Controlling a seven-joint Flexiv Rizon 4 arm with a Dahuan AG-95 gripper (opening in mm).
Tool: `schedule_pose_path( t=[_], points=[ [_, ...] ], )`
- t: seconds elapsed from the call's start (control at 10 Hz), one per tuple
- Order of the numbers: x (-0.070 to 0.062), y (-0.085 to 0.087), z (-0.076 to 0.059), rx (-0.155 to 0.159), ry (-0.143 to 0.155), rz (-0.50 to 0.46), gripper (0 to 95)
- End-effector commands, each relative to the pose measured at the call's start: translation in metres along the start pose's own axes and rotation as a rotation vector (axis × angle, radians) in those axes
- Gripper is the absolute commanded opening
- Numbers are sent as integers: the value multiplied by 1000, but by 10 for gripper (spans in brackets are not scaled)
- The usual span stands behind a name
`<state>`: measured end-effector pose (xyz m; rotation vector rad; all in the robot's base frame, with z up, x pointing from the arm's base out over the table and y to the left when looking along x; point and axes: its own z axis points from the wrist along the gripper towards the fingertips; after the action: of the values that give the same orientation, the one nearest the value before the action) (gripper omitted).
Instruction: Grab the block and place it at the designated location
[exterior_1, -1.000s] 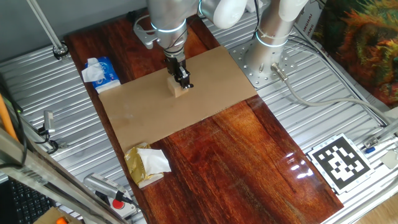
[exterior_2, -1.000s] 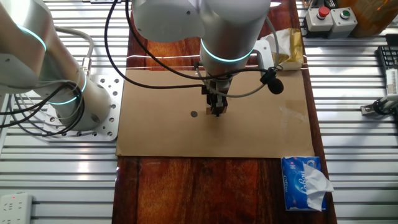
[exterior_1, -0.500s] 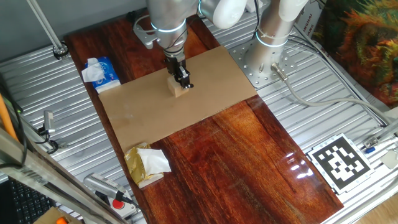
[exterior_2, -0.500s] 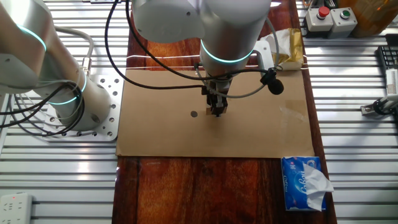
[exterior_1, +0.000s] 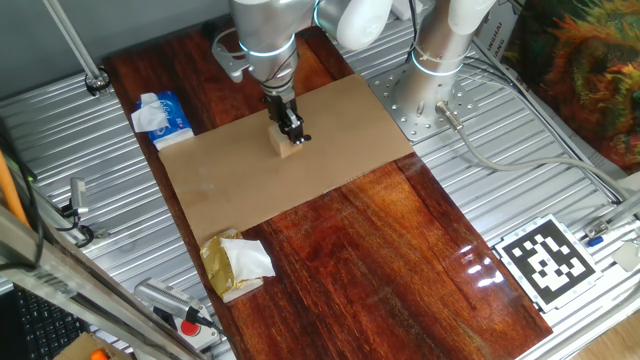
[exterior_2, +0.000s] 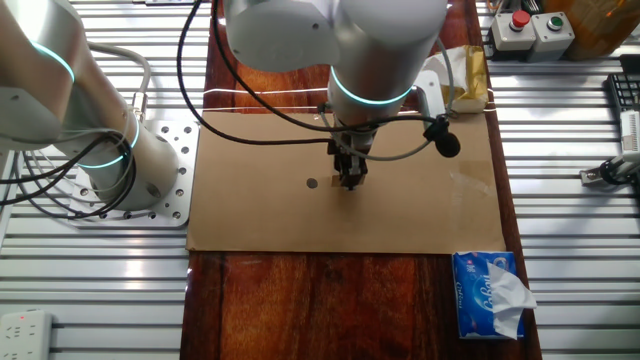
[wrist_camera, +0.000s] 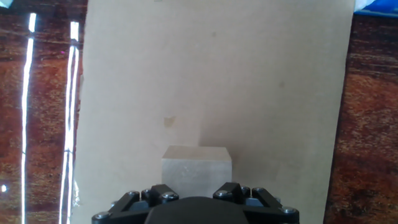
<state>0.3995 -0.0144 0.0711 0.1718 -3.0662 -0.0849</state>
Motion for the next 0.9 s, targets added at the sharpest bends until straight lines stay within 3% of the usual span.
schedule_pose_path(
  t=[0.1,0.9],
  points=[
    [1,0,0,-3,18,5,190],
    [16,1,8,-3,31,26,190]
  ],
)
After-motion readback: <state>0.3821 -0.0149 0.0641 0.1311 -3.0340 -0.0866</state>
